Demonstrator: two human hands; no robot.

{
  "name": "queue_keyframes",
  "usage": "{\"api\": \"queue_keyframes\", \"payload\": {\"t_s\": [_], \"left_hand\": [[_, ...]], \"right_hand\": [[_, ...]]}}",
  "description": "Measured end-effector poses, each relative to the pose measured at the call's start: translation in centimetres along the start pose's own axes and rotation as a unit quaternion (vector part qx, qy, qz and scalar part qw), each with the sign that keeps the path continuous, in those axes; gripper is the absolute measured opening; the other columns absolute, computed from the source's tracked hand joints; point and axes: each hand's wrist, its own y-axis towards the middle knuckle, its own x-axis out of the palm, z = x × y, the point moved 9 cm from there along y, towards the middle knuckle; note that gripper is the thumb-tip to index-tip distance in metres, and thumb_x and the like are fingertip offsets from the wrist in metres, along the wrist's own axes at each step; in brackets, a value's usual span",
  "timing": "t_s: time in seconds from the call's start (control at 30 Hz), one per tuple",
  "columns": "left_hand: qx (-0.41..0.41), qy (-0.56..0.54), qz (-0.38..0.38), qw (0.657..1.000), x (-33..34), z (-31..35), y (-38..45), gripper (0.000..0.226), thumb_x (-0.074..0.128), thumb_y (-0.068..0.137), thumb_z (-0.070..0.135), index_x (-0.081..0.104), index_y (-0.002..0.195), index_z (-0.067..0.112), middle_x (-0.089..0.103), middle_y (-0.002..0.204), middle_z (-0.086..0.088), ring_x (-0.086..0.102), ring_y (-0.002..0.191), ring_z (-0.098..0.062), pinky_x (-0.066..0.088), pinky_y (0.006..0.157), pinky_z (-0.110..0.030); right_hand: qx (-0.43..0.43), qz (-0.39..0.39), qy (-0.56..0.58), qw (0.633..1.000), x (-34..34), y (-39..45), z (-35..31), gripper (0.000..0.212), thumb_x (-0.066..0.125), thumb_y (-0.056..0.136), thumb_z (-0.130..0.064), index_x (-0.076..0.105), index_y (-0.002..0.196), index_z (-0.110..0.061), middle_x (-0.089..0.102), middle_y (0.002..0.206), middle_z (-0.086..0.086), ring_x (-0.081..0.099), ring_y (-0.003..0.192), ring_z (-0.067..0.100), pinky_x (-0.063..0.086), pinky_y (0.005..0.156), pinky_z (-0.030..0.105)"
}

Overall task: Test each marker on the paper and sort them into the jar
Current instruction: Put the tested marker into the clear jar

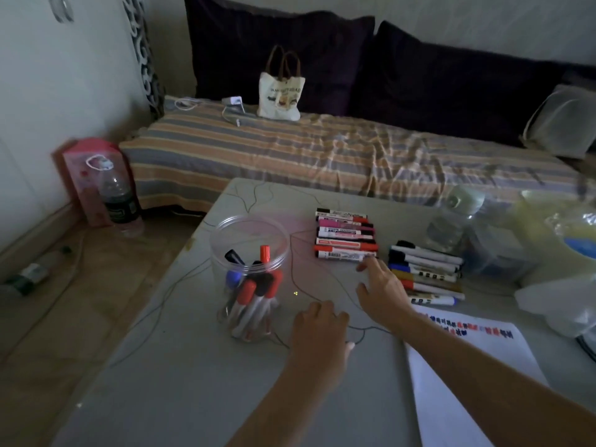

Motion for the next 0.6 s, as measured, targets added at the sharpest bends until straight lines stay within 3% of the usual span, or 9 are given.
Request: {"api": "queue_keyframes", "payload": {"t_s": [0.1, 0.17, 0.33, 0.47, 0.6], "left_hand": [[-0.004, -0.015, 0.016, 1.000, -0.1, 0.0, -0.1, 0.043, 0.089, 0.052, 0.047, 0.068, 0.083, 0.025, 0.064, 0.088, 0.003, 0.064, 0.080, -0.019, 0.055, 0.062, -0.033], [-0.002, -0.028, 0.016, 0.999, -0.2, 0.0, 0.0, 0.045, 0.090, 0.048, 0.047, 0.069, 0.082, 0.025, 0.065, 0.088, 0.004, 0.064, 0.080, -0.019, 0.055, 0.061, -0.033], [-0.023, -0.016, 0.003, 1.000, -0.5, -0.3, 0.7, 0.050, 0.091, 0.034, 0.053, 0.068, 0.070, 0.027, 0.061, 0.076, 0.006, 0.062, 0.068, -0.017, 0.051, 0.052, -0.030], [-0.024, -0.003, -0.011, 1.000, -0.3, 0.1, 0.6, 0.047, 0.091, 0.041, 0.049, 0.068, 0.074, 0.025, 0.061, 0.078, 0.003, 0.062, 0.071, -0.019, 0.051, 0.055, -0.034], [-0.029, -0.015, -0.024, 0.999, -0.2, 0.0, 0.6, 0.052, 0.093, 0.033, 0.050, 0.071, 0.073, 0.025, 0.064, 0.078, 0.002, 0.064, 0.071, -0.018, 0.053, 0.054, -0.033]], "right_hand": [[0.000, -0.011, -0.046, 0.999, 1.2, 2.4, -0.5, 0.027, 0.047, 0.087, -0.007, 0.044, 0.111, -0.018, 0.053, 0.120, 0.001, 0.048, 0.119, 0.018, 0.032, 0.108, 0.039], [0.001, -0.013, -0.072, 0.997, 1.6, 3.1, -0.3, 0.029, 0.046, 0.088, -0.010, 0.044, 0.116, -0.016, 0.055, 0.120, -0.001, 0.046, 0.125, 0.016, 0.027, 0.114, 0.043], [-0.049, 0.137, -0.135, 0.980, -0.2, 0.4, -0.7, 0.025, 0.066, 0.084, -0.031, 0.058, 0.106, -0.020, 0.065, 0.100, -0.001, 0.058, 0.102, 0.023, 0.040, 0.088, 0.042], [-0.077, 0.093, -0.162, 0.979, 1.2, -0.1, -1.0, 0.033, 0.065, 0.087, -0.033, 0.065, 0.119, -0.024, 0.059, 0.113, 0.002, 0.052, 0.110, 0.026, 0.039, 0.092, 0.043], [-0.064, 0.031, -0.175, 0.982, 1.5, -0.2, -1.7, 0.028, 0.056, 0.094, -0.042, 0.066, 0.115, -0.026, 0.056, 0.114, -0.002, 0.049, 0.113, 0.019, 0.036, 0.097, 0.037]]}}
